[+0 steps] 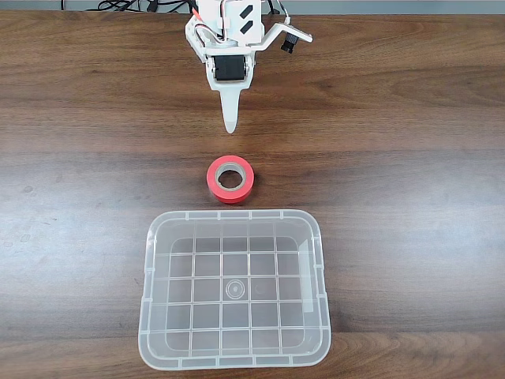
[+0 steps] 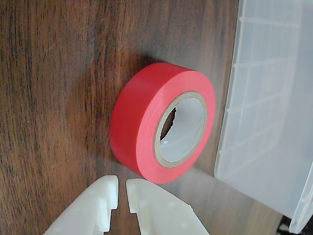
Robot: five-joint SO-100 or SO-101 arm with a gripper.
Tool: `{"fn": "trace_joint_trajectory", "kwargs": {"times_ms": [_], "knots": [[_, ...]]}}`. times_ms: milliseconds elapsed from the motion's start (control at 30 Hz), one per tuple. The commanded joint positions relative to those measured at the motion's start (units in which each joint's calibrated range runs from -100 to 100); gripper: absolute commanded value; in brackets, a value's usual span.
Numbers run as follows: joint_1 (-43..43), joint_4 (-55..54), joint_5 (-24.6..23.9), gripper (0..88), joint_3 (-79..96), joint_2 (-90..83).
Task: Grab the tape and place it in the box.
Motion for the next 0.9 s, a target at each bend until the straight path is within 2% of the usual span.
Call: {"fn": "trace_joint_trajectory", "kwargs": {"times_ms": [0,867], "knots": [[-0.5,-1.6,-0.5,1.3,0.1,-0.8],[-0.2,-1.6,-0.5,1.2,-3.0,-0.8]]}}
